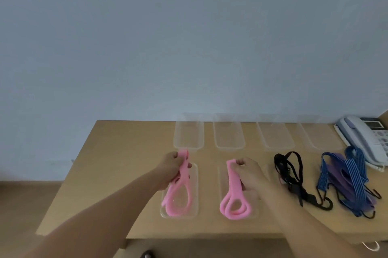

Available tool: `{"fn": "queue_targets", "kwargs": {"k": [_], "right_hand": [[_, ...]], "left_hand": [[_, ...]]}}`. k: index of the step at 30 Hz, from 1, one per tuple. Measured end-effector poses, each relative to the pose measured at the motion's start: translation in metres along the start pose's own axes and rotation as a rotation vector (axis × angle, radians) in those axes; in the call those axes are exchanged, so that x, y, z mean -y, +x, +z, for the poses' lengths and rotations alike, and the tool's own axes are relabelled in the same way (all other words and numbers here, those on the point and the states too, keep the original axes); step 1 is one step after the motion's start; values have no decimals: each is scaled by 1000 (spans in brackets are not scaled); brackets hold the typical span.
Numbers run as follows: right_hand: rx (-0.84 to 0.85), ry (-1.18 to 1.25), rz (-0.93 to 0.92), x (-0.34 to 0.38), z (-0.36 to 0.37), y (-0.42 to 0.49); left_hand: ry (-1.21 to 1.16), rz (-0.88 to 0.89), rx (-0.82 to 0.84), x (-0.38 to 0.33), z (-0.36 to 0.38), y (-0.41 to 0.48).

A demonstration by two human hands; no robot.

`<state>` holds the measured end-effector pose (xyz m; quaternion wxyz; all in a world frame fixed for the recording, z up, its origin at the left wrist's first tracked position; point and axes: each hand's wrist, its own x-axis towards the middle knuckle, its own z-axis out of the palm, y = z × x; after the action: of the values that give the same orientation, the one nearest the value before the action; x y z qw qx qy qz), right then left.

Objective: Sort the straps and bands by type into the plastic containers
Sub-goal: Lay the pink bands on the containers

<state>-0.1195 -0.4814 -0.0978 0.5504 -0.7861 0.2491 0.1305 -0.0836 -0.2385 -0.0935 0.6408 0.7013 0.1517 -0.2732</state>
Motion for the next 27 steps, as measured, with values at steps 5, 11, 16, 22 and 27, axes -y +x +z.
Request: {"fn": "queue_targets", "kwargs": {"k": [5,11,16,22,27], "right_hand": [[-38,-55,69,-15,9,31],[-33,-472,-82,-21,13,40],[-107,-714,-142,-21,11,31],[-89,-809,-194,-10,12,14],[-34,-853,-395,16,38,-6]], "left_hand": [[330,-17,-107,24,5,33],[715,90,-191,28,21,43],[901,43,-200,32,24,32],[964,97,-147,29,15,17],[920,108,-227,35,-12,-17]]}}
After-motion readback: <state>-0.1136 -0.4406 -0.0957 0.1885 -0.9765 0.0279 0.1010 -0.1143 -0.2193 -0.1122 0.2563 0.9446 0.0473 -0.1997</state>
